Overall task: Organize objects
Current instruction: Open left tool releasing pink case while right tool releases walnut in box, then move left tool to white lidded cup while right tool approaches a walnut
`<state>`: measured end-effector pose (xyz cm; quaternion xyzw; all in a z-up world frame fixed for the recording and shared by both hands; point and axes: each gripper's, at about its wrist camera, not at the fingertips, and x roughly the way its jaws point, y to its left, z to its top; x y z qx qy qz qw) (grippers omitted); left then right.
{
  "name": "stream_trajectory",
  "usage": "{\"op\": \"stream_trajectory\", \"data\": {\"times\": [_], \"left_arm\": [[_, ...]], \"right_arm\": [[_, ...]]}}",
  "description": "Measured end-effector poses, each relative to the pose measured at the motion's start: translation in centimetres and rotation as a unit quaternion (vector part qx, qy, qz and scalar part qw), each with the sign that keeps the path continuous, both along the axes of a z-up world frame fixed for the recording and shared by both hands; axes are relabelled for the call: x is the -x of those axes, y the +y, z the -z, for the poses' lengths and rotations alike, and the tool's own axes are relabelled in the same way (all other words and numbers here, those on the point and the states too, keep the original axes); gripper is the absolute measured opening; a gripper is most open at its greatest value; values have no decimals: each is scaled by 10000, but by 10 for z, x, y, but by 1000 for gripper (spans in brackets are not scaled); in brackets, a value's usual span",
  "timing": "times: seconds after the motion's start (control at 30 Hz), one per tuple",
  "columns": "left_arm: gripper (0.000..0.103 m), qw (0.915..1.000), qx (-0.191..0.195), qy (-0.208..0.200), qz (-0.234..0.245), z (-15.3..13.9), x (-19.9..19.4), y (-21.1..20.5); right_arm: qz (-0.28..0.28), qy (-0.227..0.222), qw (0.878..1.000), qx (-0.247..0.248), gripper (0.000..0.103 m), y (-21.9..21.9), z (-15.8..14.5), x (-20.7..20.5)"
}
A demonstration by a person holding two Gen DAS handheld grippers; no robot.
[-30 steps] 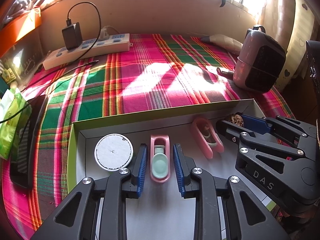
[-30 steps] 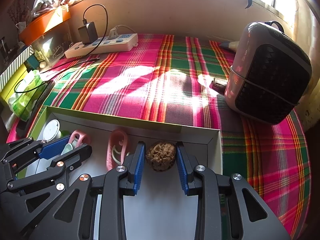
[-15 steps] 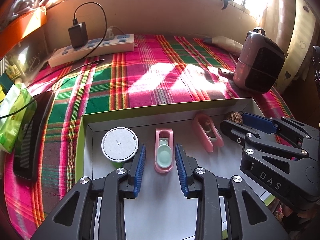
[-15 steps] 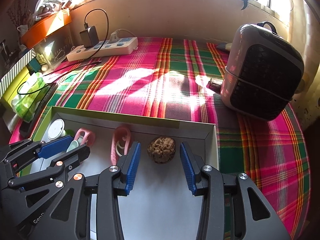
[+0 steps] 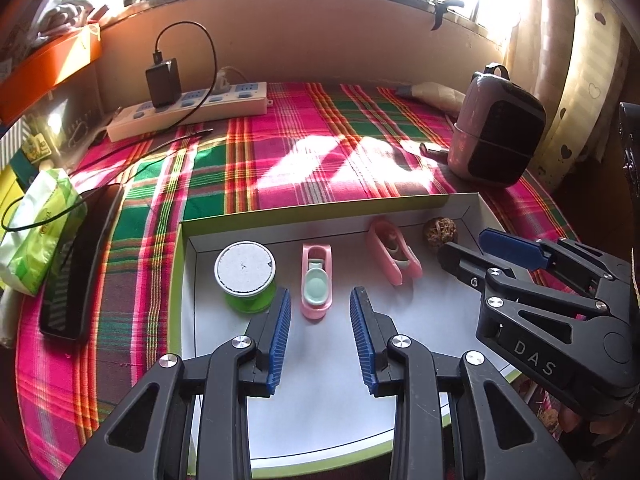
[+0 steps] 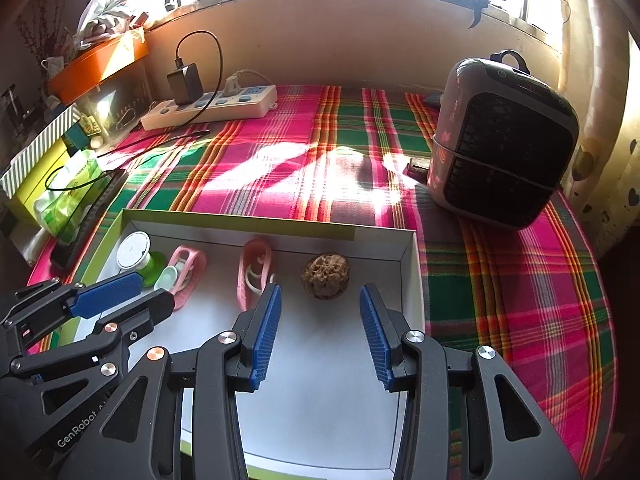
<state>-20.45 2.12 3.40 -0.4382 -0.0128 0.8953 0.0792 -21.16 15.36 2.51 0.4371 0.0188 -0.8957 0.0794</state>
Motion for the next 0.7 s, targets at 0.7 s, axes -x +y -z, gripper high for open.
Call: {"op": "stream_trajectory", "data": {"times": [0.7], "left_arm": [[29,9997,-41,238,-26,-13,-55,-3]], "right_arm": [[-13,306,9994,188,44,6,-15,-60]]}}
